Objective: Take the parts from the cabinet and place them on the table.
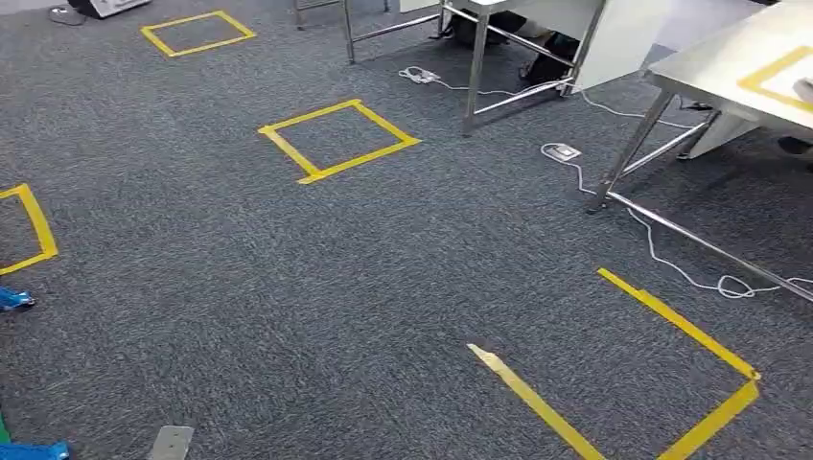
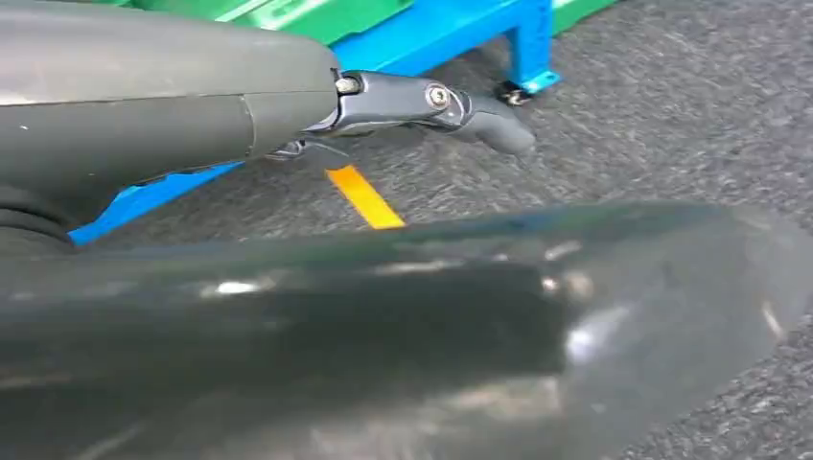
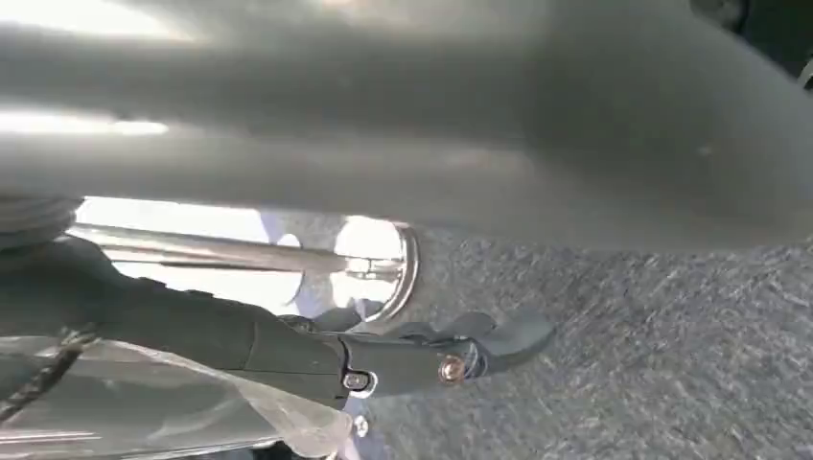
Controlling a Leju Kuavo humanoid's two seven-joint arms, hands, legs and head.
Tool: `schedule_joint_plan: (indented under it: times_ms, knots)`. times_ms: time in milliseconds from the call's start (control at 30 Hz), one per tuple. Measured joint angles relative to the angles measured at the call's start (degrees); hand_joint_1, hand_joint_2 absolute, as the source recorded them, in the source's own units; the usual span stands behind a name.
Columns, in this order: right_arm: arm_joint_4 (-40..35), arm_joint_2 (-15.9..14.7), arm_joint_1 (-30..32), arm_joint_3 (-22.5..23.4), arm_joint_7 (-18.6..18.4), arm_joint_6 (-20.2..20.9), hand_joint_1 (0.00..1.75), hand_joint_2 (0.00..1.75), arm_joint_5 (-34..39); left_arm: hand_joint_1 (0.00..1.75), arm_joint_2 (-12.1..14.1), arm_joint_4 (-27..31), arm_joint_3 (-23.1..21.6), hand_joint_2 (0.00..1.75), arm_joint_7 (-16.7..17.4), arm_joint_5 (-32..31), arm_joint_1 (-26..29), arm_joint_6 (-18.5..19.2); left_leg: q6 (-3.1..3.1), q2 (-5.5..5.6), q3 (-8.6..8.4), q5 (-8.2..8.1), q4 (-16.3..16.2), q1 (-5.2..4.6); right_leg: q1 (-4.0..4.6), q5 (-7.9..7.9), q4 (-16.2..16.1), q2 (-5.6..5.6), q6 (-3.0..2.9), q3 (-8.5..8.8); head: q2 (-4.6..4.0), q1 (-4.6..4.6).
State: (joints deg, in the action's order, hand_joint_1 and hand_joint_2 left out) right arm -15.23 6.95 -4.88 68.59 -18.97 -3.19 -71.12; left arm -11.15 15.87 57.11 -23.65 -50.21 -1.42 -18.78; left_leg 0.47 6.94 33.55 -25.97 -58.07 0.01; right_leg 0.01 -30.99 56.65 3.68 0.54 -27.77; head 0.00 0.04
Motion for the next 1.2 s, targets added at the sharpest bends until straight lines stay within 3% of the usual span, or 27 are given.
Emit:
schedule_joint_plan:
  times_ms: [33, 67, 100, 133, 167, 200, 233, 267, 333, 367, 400, 433, 533, 567, 633, 700, 733, 767, 800, 867, 900, 933, 1000, 1067, 1133, 1167, 1200]
  knots:
    - [0.0, 0.0, -0.1, 0.0, 0.0, 0.0, 0.0, 0.0, 0.0, 0.0, 0.0, 0.0, 0.0, 0.0, 0.0, 0.0, 0.2, 0.0, -0.45, 0.74, 0.17, 0.31, 0.1, -0.2, -0.23, 0.51, -0.4, -0.64, -0.35, 0.06, 0.0, -0.07]
    - [0.0, 0.3, -0.1, 0.0, -0.4, 0.0, 0.0, 0.0, 0.0, 0.0, 0.2, 0.0, 0.0, 0.0, 0.0, -0.1, 0.3, 0.0, -0.38, -0.37, 0.33, -0.38, -0.5, -0.14, -0.62, 0.93, -0.8, -1.67, -0.62, 0.2, 0.0, 0.0]
    - [0.0, 0.2, -0.1, 0.0, -0.5, 0.0, 0.0, 0.0, 0.0, 0.0, 0.2, 0.0, 0.0, 0.0, 0.0, -0.2, 0.2, -0.1, -0.68, -3.33, 1.21, -2.23, -2.4, -0.42, -0.61, 1.01, -0.9, -2.28, -0.84, 0.15, 0.0, -0.45]
    - [0.0, 0.2, 0.1, 0.0, -0.5, 0.0, 0.0, 0.0, 0.0, 0.0, 0.2, 0.0, 0.0, 0.0, 0.0, -0.2, 0.0, -0.1, -1.08, -5.11, 2.77, -4.61, -6.1, -0.32, -0.57, 1.01, -0.9, -3.24, -0.91, 0.07, 0.0, -0.75]
    - [0.0, 0.2, 0.2, 0.0, -0.5, 0.0, 0.0, 0.0, 0.0, 0.0, 0.2, 0.0, 0.0, 0.0, 0.0, -0.2, -0.2, -0.1, -1.4, -6.04, 4.81, -7.06, -11.0, -0.11, -0.48, 0.99, -0.8, -4.2, -0.92, -0.03, 0.0, -0.59]
    - [0.0, 0.2, 0.2, 0.0, -0.5, 0.0, 0.0, 0.0, 0.0, 0.0, 0.1, 0.0, 0.0, 0.0, 0.0, -0.3, -0.2, -0.1, -1.65, -6.37, 6.69, -8.94, -15.6, 0.09, -0.44, 0.96, -0.8, -5.26, -0.96, -0.19, 0.0, -0.63]
    - [0.0, 0.2, 0.2, 0.0, -0.5, -0.1, 0.0, 0.0, 0.0, 0.0, 0.1, -0.1, 0.0, 0.0, 0.0, -0.4, -0.1, -0.1, -1.82, -6.45, 7.3, -9.32, -17.7, 0.25, -0.44, 0.95, -0.7, -6.05, -0.95, -0.23, 0.0, -0.66]
    - [0.0, 0.2, 0.2, 0.0, -0.5, -0.1, 0.0, 0.0, 0.0, 0.0, 0.1, -0.1, 0.0, 0.0, 0.0, -0.4, 0.0, -0.1, -1.94, -6.55, 6.59, -8.36, -17.0, 0.39, -0.44, 0.92, -0.7, -6.8, -0.9, -0.39, 0.0, -0.66]
    - [0.0, 0.2, 0.0, 0.0, -0.5, -0.1, 0.0, 0.0, 0.0, 0.0, 0.1, -0.1, 0.0, 0.0, 0.0, -0.5, 0.1, -0.1, -1.91, -7.21, 1.77, -4.02, -8.7, 0.49, -0.46, 0.77, -0.7, -8.18, -0.7, -0.2, 0.0, -0.66]
    - [0.0, 0.2, -0.1, 0.0, -0.5, -0.1, 0.0, 0.0, 0.0, 0.0, 0.2, -0.1, 0.0, 0.0, 0.0, -0.6, 0.1, -0.2, -1.72, -8.59, -1.36, -1.95, -3.1, 0.44, -0.46, 0.67, -0.6, -8.75, -0.55, 0.17, 0.0, -0.7]
    - [0.0, 0.2, -0.1, 0.0, -0.5, -0.1, 0.0, 0.0, 0.0, 0.0, 0.2, -0.1, 0.0, 0.0, 0.0, -0.6, -0.1, -0.2, -1.32, -11.71, -3.11, -2.7, 0.3, -0.11, -0.12, 0.5, -0.6, -9.32, -0.27, 0.26, 0.0, -0.66]
    - [0.0, 0.2, -0.1, 0.0, -0.5, -0.1, 0.0, 0.0, 0.0, 0.0, 0.2, -0.1, 0.0, 0.0, -0.1, -0.7, -0.2, -0.2, -0.68, -10.75, -2.86, -2.2, 0.4, -0.14, 0.06, 0.34, -0.4, -9.75, 0.07, -0.14, 0.0, -0.57]
    - [0.0, 0.2, -0.4, 0.0, -0.4, -0.1, 0.0, 0.0, -0.1, 0.0, 0.2, -0.1, 0.0, 0.0, -0.1, -0.7, 0.1, -0.2, 0.12, -9.2, -2.2, -2.02, 0.4, -0.45, -0.06, 0.5, -0.7, -11.11, 0.92, 0.46, 0.0, -0.68]
    - [0.0, 0.2, -0.5, 0.0, -0.5, -0.1, 0.0, 0.0, -0.2, 0.0, 0.1, -0.1, 0.0, 0.0, -0.2, -0.8, 0.1, -0.2, 0.81, -8.53, -2.43, -1.5, 1.0, 0.05, -0.17, -0.09, -0.5, -11.0, 1.36, -0.03, 0.0, -0.7]
    - [0.0, 0.2, -0.4, 0.0, -0.7, -0.2, 0.0, 0.0, -0.2, 0.0, 0.2, -0.1, 0.0, 0.0, -0.2, -0.9, -0.1, -0.3, 1.31, -7.41, -2.0, -1.19, 1.0, 0.13, -0.43, -3.93, 5.0, -5.52, 1.68, -2.39, 0.0, -0.02]
    - [0.0, 0.2, -0.2, 0.0, -0.4, -0.2, 0.0, 0.0, -0.3, 0.0, 0.0, -0.1, 0.0, 0.0, -0.2, -1.0, -0.3, -0.3, 1.6, -6.06, -1.59, -0.99, 1.0, 0.0, -0.51, -8.2, 15.0, -3.91, 1.71, -7.17, 0.0, 0.0]
    - [0.0, 0.2, -0.1, 0.0, -0.4, -0.2, 0.0, 0.0, -0.3, 0.0, 0.0, -0.1, 0.0, 0.0, -0.2, -1.2, -0.2, -0.3, 1.64, -5.27, -1.52, -0.92, 1.0, -0.11, -0.51, -8.98, 18.5, -3.76, 1.67, -8.98, 0.0, 0.0]
    - [0.0, 0.2, 0.0, 0.0, -0.5, -0.2, 0.0, 0.0, -0.3, 0.0, 0.1, -0.1, 0.0, 0.0, -0.2, -1.2, -0.1, -0.3, 1.61, -4.45, -1.56, -0.87, 1.0, -0.18, -0.5, -8.14, 18.8, -3.74, 1.56, -9.32, 0.0, -0.04]
    - [0.0, 0.2, 0.0, 0.0, -0.6, -0.3, 0.0, 0.0, -0.3, 0.0, 0.1, -0.2, 0.0, 0.0, -0.2, -1.2, 0.0, -0.3, 1.53, -3.59, -1.59, -0.81, 1.0, -0.22, -0.5, -5.89, 16.3, -3.68, 1.38, -8.36, 0.0, 0.0]
    - [0.0, 0.2, 0.0, 0.0, -0.6, -0.3, 0.0, 0.0, -0.4, 0.0, 0.1, -0.1, 0.0, 0.0, -0.2, -1.2, -0.1, -0.3, 1.37, -1.97, -1.77, -0.72, 0.9, -0.23, -0.52, -0.08, 5.9, -2.34, 0.94, -3.75, 0.0, 0.0]
    - [0.0, 0.1, 0.0, 0.0, -0.6, -0.3, 0.0, 0.0, -0.4, 0.0, 0.0, -0.2, 0.0, 0.0, -0.2, -1.3, -0.1, -0.3, 1.23, -1.4, -1.67, -0.65, 0.9, -0.11, -0.64, 1.44, 1.7, 0.72, 0.67, -1.96, 0.0, 0.02]
    - [0.0, 0.1, 0.0, 0.0, -0.5, -0.3, 0.0, 0.0, -0.4, 0.0, 0.0, -0.2, 0.0, 0.0, -0.2, -1.3, -0.3, -0.3, 0.83, -0.73, -1.32, -0.61, 0.5, -0.46, -0.94, 0.96, 0.0, 2.49, 0.47, -1.48, 0.0, -0.11]
    - [0.0, 0.1, 0.0, 0.0, 0.5, -0.4, 0.0, 0.0, -0.4, 0.0, 0.0, -0.2, 0.0, 0.0, -0.2, -1.4, -0.2, -0.3, 0.02, 0.62, -0.56, -0.16, 0.6, -0.01, -0.63, 0.7, -0.1, 1.4, 0.5, -0.89, 0.0, -0.07]
    - [0.0, 0.2, -0.1, 0.0, 0.2, -0.4, 0.0, 0.0, -0.5, 0.0, 0.1, -0.2, 0.0, 0.0, -0.2, -1.5, 0.1, -0.4, -0.67, 1.82, -0.28, 0.05, 0.6, 0.03, -0.87, 1.19, -0.7, -0.18, -0.18, -0.74, 0.0, -0.11]
    - [0.0, 0.2, 0.0, 0.0, -0.1, -0.5, 0.0, 0.0, -0.6, 0.0, 0.1, -0.2, 0.0, 0.0, -0.2, -1.7, 0.0, -0.4, -0.99, -3.96, 1.37, -3.1, -3.5, -0.28, -0.92, 1.32, -1.0, -2.0, -0.69, -0.38, 0.0, -0.62]
    - [0.0, 0.1, 0.2, 0.0, -0.1, -0.5, 0.0, 0.0, -0.6, 0.0, 0.1, -0.2, 0.0, 0.0, -0.2, -1.9, -0.2, -0.5, -1.34, -5.56, 3.54, -5.73, -8.3, -0.11, -0.78, 1.22, -0.9, -3.2, -0.85, -0.35, 0.0, -0.68]
    - [0.0, 0.1, 0.3, 0.0, -0.1, -0.5, 0.0, 0.0, -0.6, 0.0, 0.1, -0.2, 0.0, 0.0, -0.2, -2.0, -0.3, -0.5, -1.6, -6.18, 5.6, -7.79, -13.0, 0.14, -0.66, 1.12, -0.9, -4.32, -0.97, -0.32, 0.0, -0.63]
